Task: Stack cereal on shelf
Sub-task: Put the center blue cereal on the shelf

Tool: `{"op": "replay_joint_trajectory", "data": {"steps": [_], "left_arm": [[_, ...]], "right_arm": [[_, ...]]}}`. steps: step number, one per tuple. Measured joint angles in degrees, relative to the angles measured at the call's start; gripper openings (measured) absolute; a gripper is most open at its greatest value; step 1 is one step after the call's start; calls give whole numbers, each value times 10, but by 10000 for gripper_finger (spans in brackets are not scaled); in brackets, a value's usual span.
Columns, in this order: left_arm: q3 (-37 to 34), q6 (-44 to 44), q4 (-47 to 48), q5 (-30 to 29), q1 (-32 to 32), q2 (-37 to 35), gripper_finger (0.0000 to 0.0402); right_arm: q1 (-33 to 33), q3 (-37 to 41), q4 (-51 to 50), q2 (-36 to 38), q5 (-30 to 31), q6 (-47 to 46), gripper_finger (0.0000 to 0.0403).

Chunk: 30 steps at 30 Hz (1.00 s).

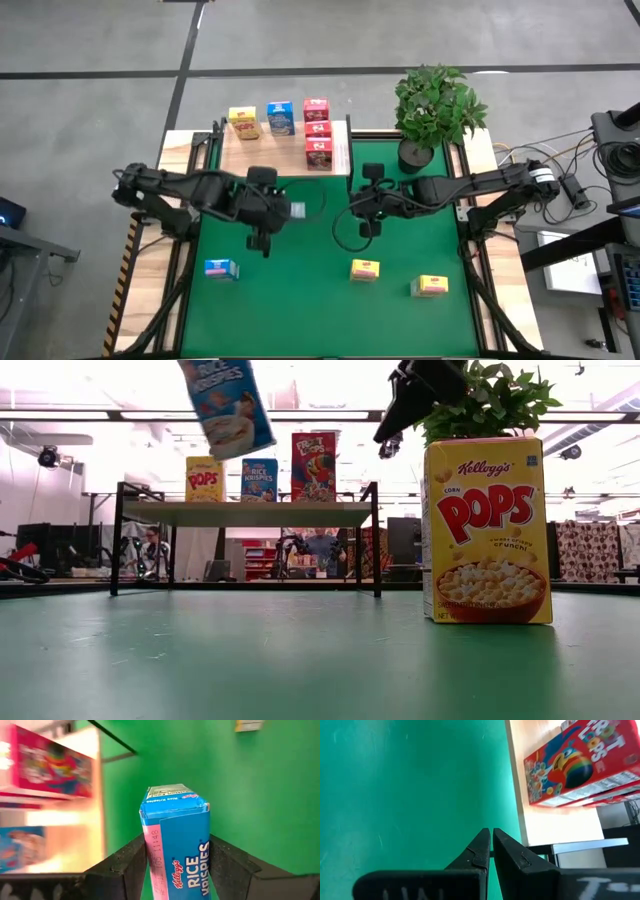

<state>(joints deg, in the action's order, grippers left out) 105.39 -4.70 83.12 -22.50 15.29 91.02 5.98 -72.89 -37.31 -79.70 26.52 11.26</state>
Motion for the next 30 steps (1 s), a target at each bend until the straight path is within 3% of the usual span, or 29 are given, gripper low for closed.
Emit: {"op": "replay_joint_trajectory", "data": {"steps": [12,20,30], "left_arm": [[64,157,19,-15,-137,0,171],[71,223,37,-3,-237,0,171],[71,281,22,80,-337,0,171]], "right_arm": [[0,55,18,13,0,-29,12],[0,73,57,13,0,-30,12],[0,74,66,13,0,-40,12]]}}
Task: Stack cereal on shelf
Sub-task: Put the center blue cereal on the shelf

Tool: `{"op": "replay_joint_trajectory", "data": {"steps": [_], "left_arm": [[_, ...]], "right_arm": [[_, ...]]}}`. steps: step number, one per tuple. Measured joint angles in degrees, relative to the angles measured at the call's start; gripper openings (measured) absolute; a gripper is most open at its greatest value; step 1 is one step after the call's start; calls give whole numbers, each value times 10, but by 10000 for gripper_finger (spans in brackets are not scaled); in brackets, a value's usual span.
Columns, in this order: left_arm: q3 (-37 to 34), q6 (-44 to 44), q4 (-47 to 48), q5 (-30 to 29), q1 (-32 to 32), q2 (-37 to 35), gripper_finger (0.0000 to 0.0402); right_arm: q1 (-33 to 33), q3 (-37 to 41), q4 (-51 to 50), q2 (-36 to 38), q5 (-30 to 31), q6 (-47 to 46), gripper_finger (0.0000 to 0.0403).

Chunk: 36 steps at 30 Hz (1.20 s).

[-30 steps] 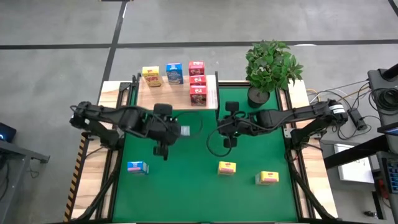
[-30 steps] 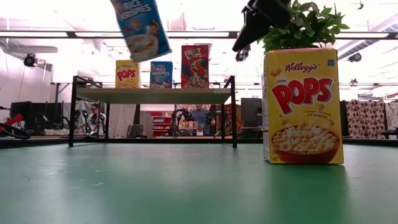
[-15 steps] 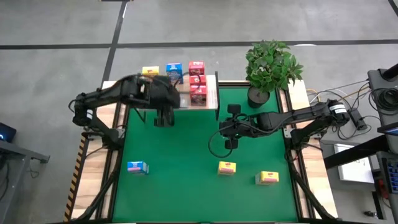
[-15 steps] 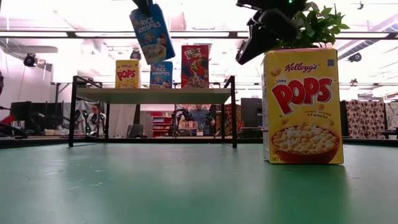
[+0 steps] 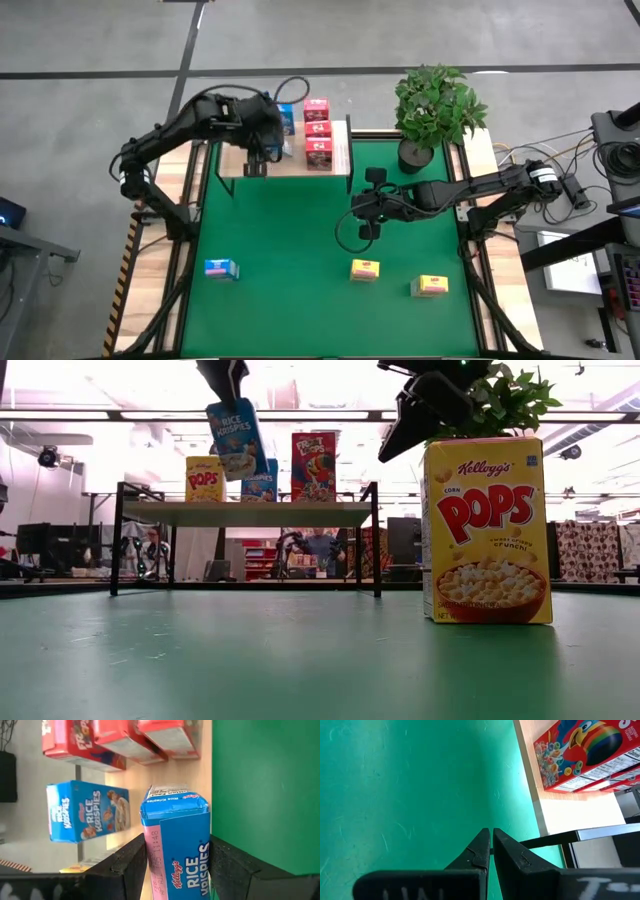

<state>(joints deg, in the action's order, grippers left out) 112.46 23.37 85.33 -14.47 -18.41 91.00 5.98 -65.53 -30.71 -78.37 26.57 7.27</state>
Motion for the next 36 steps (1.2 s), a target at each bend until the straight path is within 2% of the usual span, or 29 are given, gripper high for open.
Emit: {"op": "replay_joint_trajectory", "data": {"steps": [14,36], "left_arm": [[-1,19,-34,37,-48,16,171],[-1,27,-39,47,-75,70,171]], "right_arm": [[0,-1,23,0,0,0,12],[0,0,23,0,0,2,12]]}}
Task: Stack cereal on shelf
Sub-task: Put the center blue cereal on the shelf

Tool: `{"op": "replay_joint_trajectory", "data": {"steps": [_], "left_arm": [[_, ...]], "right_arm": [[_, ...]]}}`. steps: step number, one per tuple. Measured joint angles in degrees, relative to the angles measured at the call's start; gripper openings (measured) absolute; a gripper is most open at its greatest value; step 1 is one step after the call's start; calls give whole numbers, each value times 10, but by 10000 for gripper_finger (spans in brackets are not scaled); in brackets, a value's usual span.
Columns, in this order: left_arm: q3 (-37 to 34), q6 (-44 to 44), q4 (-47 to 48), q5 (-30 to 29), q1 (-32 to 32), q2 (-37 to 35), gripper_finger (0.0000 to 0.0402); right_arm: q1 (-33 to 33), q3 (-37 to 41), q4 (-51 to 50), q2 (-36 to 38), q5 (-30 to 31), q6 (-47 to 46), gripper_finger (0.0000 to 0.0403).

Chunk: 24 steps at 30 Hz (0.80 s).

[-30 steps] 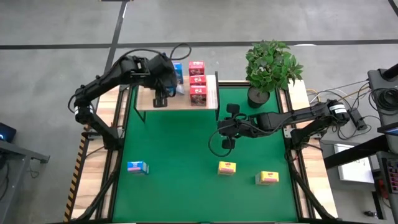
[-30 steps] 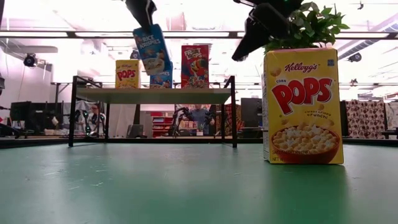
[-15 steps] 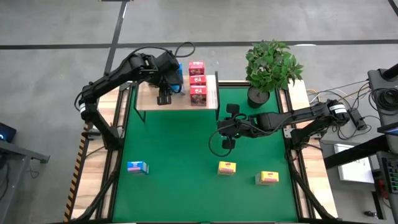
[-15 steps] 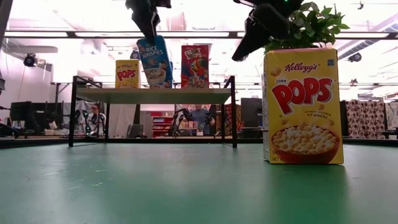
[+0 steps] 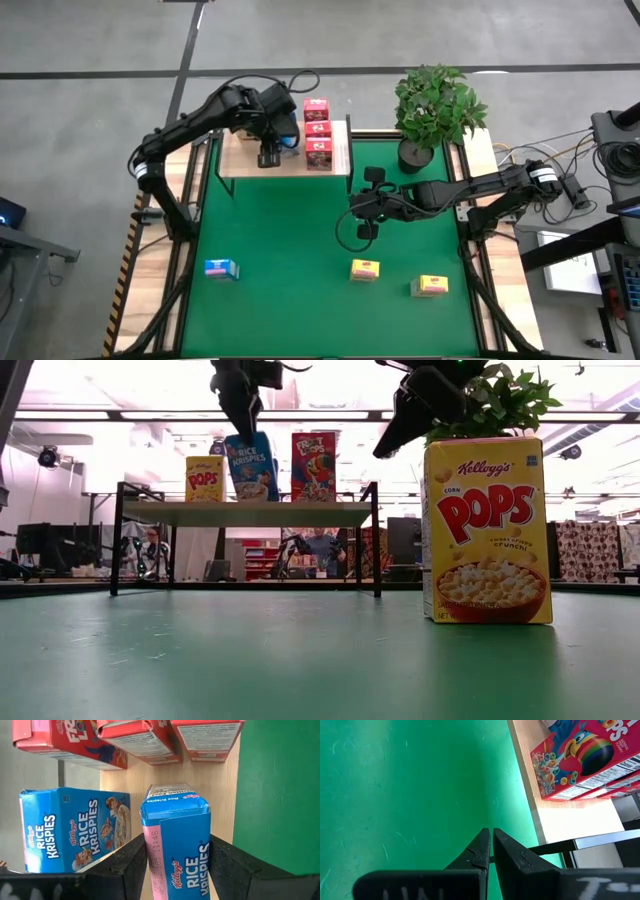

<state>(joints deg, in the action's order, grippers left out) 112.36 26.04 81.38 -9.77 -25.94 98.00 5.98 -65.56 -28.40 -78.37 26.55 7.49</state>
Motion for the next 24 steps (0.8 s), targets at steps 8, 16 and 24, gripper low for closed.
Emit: {"op": "replay_joint_trajectory", "data": {"steps": [8,16,24], "left_arm": [[0,0,-1,-1,-1,3,171],[0,0,-2,-1,-2,3,188],[0,5,-8,-1,-2,3,223]], "right_arm": [[0,0,0,0,0,0,12],[0,0,0,0,0,0,12],[0,0,2,0,0,0,12]]}}
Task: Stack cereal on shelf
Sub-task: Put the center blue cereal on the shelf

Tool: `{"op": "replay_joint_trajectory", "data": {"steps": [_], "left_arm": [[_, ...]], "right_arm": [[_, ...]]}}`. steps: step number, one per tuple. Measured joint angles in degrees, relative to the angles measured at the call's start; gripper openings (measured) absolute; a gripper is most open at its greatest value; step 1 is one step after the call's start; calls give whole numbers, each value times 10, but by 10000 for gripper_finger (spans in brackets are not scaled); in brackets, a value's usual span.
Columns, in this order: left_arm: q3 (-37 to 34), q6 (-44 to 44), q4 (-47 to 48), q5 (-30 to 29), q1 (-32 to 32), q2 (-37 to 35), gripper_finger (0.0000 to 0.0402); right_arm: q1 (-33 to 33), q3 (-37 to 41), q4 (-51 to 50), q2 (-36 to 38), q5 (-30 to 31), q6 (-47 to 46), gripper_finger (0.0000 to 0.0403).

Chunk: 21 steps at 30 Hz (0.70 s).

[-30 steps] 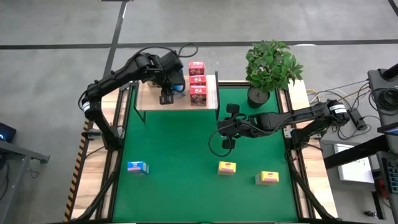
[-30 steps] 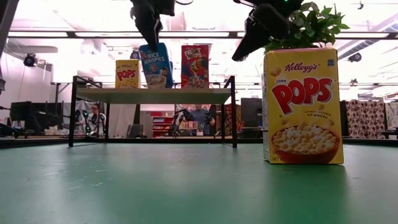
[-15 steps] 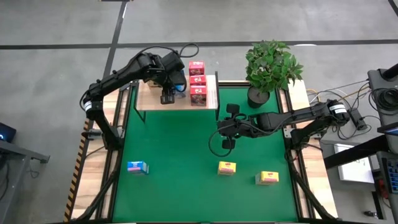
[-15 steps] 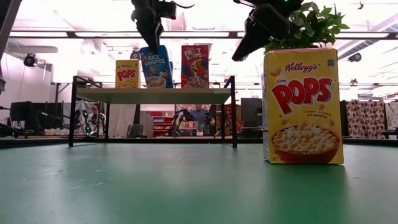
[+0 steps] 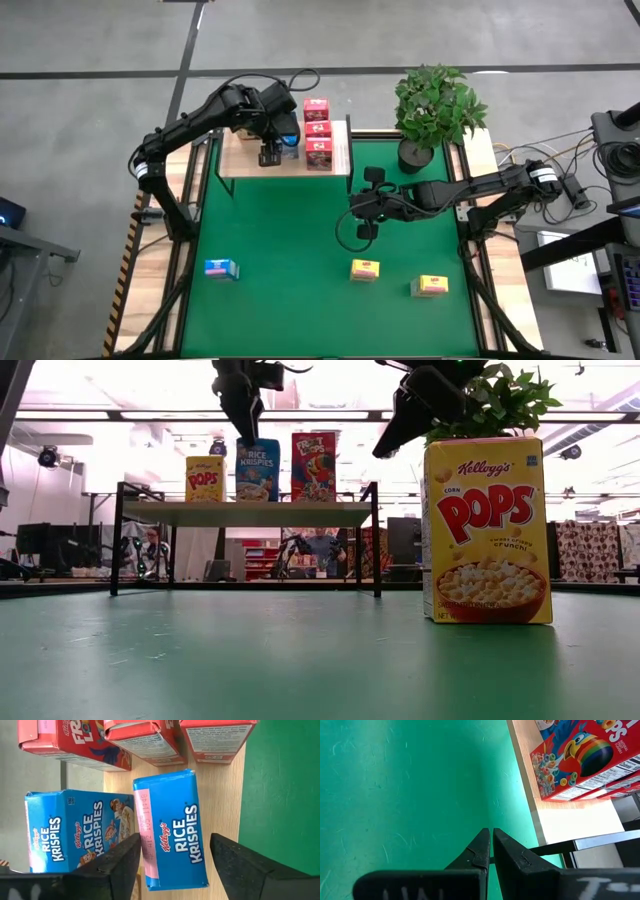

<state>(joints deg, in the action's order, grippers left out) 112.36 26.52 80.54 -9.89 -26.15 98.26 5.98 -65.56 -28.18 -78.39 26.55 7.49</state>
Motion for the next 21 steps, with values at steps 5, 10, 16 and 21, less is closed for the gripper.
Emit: {"op": "replay_joint_trajectory", "data": {"steps": [5,10,16,21], "left_arm": [[0,0,1,-1,0,0,226],[22,-1,6,-2,0,-1,226],[74,-34,16,-1,3,-2,225],[91,-72,26,34,18,-4,205]], "right_arm": [[0,0,0,0,0,0,12],[0,0,2,0,0,0,12],[0,0,2,0,0,0,12],[0,0,2,0,0,0,12]]}}
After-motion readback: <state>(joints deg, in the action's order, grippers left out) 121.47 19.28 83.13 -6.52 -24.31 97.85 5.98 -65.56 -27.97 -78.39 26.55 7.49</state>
